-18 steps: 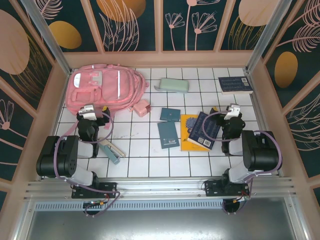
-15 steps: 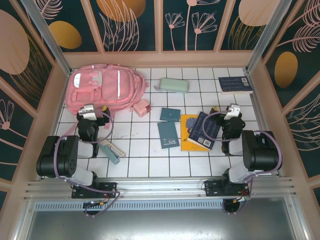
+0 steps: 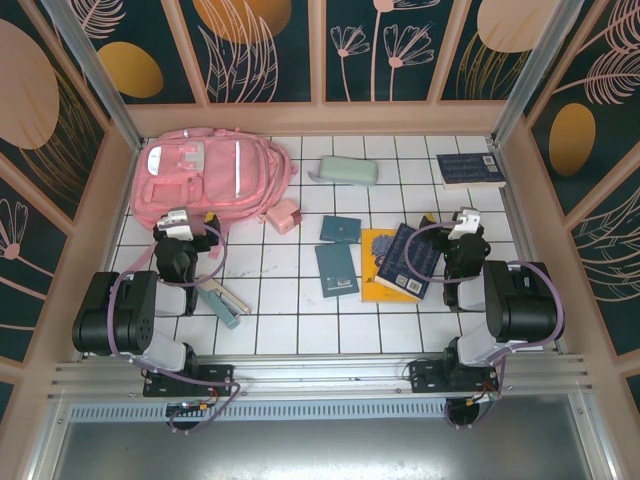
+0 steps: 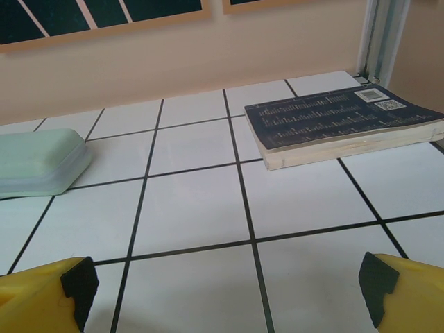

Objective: Pack the student bag

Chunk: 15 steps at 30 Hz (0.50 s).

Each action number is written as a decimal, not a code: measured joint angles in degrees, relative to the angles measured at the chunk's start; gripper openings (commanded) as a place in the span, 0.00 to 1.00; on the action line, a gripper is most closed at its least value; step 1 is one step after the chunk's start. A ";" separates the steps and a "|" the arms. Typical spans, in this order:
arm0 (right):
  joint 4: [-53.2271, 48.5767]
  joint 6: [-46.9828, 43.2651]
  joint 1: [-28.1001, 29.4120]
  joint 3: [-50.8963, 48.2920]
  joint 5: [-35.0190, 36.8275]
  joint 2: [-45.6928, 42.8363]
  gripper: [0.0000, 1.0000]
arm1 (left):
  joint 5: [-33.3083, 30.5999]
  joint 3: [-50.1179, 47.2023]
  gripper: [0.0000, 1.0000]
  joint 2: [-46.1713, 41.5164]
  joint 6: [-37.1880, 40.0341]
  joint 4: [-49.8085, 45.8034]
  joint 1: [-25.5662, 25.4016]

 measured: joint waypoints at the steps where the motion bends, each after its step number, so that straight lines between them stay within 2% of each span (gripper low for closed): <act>1: 0.00 0.00 0.00 0.00 0.00 0.00 0.99 | 0.00 0.00 0.99 -0.02 0.00 0.00 0.00; 7: -0.44 -0.33 0.09 0.13 -0.37 -0.07 0.99 | -0.02 0.00 0.99 -0.15 0.00 -0.24 -0.02; 9: -4.11 -1.55 1.03 1.20 0.17 -1.36 0.99 | -0.26 0.81 0.99 -2.73 0.20 -4.94 -0.31; 11: -11.26 -3.78 4.92 3.76 2.60 -5.64 0.99 | -1.55 3.26 0.98 -7.52 1.03 -11.87 -1.44; 15: -19.80 -7.80 18.71 9.75 4.76 -19.82 0.99 | -2.10 8.66 0.98 -20.28 4.74 -19.76 -7.39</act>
